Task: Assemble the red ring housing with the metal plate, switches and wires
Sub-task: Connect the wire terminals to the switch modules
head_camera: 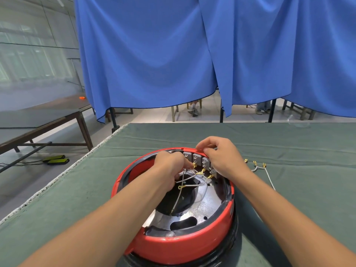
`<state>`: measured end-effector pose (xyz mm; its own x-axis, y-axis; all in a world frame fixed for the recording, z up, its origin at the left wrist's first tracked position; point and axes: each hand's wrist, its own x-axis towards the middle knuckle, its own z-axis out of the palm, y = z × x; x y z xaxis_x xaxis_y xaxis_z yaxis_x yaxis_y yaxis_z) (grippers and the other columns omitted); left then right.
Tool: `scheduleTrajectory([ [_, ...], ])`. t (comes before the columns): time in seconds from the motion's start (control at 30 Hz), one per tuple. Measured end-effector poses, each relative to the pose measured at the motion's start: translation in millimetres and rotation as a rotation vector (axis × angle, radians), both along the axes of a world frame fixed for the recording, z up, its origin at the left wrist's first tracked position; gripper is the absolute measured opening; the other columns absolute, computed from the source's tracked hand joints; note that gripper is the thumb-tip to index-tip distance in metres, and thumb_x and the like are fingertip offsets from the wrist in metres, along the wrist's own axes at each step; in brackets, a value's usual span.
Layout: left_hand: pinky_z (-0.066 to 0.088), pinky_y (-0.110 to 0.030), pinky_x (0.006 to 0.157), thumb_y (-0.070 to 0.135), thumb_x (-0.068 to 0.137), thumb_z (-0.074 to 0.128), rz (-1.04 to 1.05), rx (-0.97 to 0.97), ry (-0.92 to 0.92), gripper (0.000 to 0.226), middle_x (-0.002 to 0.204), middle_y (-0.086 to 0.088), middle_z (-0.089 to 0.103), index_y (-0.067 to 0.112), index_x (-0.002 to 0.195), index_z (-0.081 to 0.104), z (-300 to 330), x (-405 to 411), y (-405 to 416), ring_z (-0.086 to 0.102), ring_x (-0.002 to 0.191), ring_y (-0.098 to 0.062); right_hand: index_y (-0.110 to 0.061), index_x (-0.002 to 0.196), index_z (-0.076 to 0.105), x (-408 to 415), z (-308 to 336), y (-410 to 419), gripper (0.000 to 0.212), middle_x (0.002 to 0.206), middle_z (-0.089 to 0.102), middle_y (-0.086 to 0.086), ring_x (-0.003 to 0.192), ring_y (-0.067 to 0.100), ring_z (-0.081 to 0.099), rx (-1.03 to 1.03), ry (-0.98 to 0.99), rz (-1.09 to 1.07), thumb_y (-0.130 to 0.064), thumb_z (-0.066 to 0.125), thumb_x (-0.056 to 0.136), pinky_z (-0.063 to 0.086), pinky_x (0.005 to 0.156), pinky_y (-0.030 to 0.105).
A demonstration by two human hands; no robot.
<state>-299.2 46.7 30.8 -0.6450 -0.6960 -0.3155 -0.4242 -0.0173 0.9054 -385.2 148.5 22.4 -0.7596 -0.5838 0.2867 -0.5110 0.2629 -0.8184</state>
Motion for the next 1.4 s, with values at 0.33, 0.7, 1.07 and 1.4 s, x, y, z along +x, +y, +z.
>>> scheduleTrajectory([
  [0.33, 0.025, -0.024, 0.045, 0.004, 0.076, 0.069, -0.003, -0.016, -0.028, 0.011, 0.064, -0.004, 0.044, 0.004, 0.079, 0.059, 1, -1, 0, 0.030, 0.052, -0.014, -0.023, 0.084, 0.066, -1, 0, 0, 0.029, 0.083, 0.063, -0.010, 0.087, 0.010, 0.060, -0.015, -0.013, 0.006, -0.004, 0.047, 0.094, 0.047, 0.076, 0.025],
  [0.7, 0.028, -0.024, 0.047, 0.006, 0.077, 0.070, -0.011, -0.014, -0.021, 0.015, 0.067, -0.005, 0.044, 0.003, 0.090, 0.062, 2, -2, 3, 0.031, 0.053, -0.014, -0.023, 0.084, 0.067, -1, -1, -1, 0.029, 0.087, 0.065, -0.007, 0.089, 0.012, 0.061, -0.007, -0.013, 0.004, -0.005, 0.047, 0.094, 0.049, 0.078, 0.027],
  [1.07, 0.047, -0.025, 0.070, 0.007, 0.077, 0.071, 0.003, -0.016, 0.010, 0.032, 0.076, -0.013, 0.058, -0.003, 0.106, 0.065, -1, -5, 4, 0.058, 0.067, -0.018, -0.022, 0.086, 0.068, -2, -1, -2, 0.028, 0.089, 0.066, -0.005, 0.086, 0.011, 0.061, -0.005, -0.005, 0.001, -0.004, 0.047, 0.093, 0.046, 0.072, 0.023],
  [1.4, 0.024, -0.025, 0.044, 0.004, 0.078, 0.071, 0.006, -0.071, -0.021, 0.023, 0.062, -0.005, 0.042, -0.004, 0.099, 0.065, 7, -3, 10, 0.033, 0.052, -0.015, -0.023, 0.084, 0.067, -3, 0, -2, 0.029, 0.091, 0.066, -0.005, 0.088, 0.012, 0.060, 0.016, 0.022, 0.009, -0.004, 0.046, 0.093, 0.045, 0.074, 0.025],
])
